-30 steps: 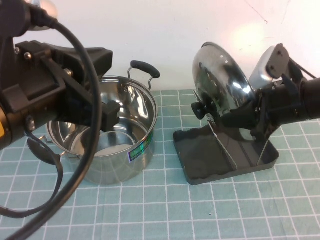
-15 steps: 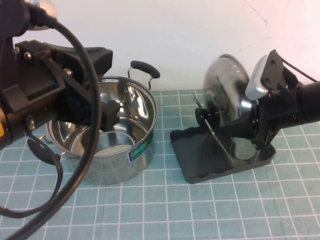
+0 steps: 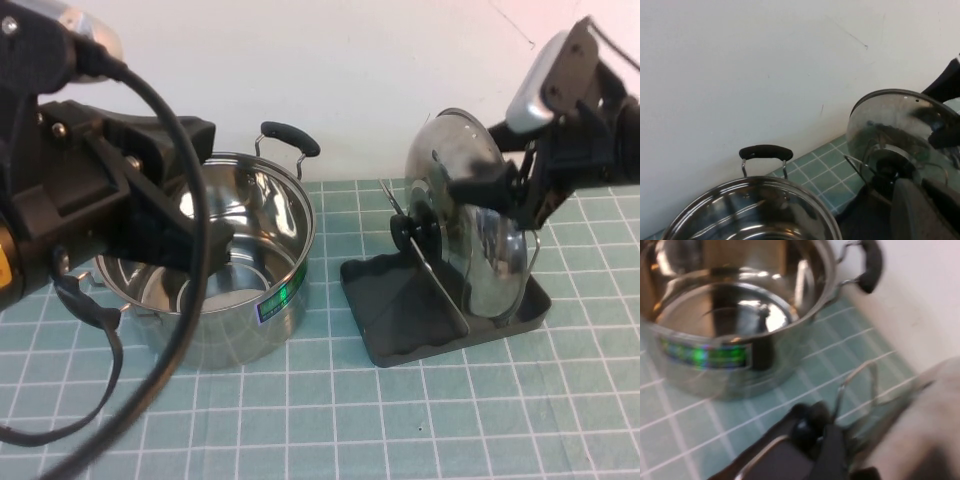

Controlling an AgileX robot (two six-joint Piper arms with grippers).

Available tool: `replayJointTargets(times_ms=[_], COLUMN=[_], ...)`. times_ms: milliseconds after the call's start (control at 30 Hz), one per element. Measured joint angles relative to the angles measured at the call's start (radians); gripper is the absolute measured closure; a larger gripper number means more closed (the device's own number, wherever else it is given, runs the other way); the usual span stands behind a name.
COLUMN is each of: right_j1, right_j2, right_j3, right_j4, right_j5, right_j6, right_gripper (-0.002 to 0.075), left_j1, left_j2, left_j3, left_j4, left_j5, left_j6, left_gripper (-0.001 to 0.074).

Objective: Put pot lid on rack

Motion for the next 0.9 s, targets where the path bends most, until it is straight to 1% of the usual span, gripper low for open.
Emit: replayJointTargets(times_ms=[100,167,333,433,500,533,667,700,733,800,900], right_j1=[-0.002,-0.009,-0.014,-0.014,-0.016,-0.016,-0.016,-0.016,-0.016,-0.016,-0.016], right_j2=[-0.017,-0.039,-0.126,-0.201,-0.258,-0.281,-0.368,-0.382,-0.391,-0.407,-0.435], right_j3=[-0.010,-0.012,-0.012,-0.012,-0.012,-0.014,-0.018,-0.018,-0.018,-0.018,-0.011], right_j4=[0.000,0.000,0.000,-0.002,-0.023,-0.037,-0.186,-0.245,-0.301,-0.466,-0.722], right_j5=[-0.034,-0.045,-0.076,-0.063,-0.003,0.036,0.291,0.349,0.386,0.458,0.517], right_j6=[0.005,0.005,0.005,0.026,0.096,0.128,0.254,0.295,0.336,0.459,0.657], right_gripper=[0.0171,0.0171,0.0171,0.0196,0.0257,0.0307,0.0585,0.0633,0.0659,0.0696,0.0715], left_j1=[0.000,0.000,0.000,0.000,0.000,0.000,0.000,0.000,0.000,0.000,0.000], left_j2=[0.000,0.000,0.000,-0.004,-0.017,-0.027,-0.101,-0.125,-0.151,-0.214,-0.312], left_j3=[0.001,0.001,0.001,0.001,0.001,0.001,0.001,0.001,0.004,0.026,0.101], left_j4=[0.063,0.111,0.216,0.286,0.325,0.338,0.355,0.350,0.348,0.345,0.345], left_j5=[0.035,0.092,0.296,0.450,0.544,0.583,0.658,0.663,0.663,0.645,0.581], left_j6=[0.000,-0.011,-0.051,-0.095,-0.143,-0.163,-0.206,-0.211,-0.216,-0.219,-0.221], left_gripper=[0.0736,0.0736,0.0736,0.0736,0.0736,0.0736,0.0736,0.0736,0.0736,0.0736,0.0736])
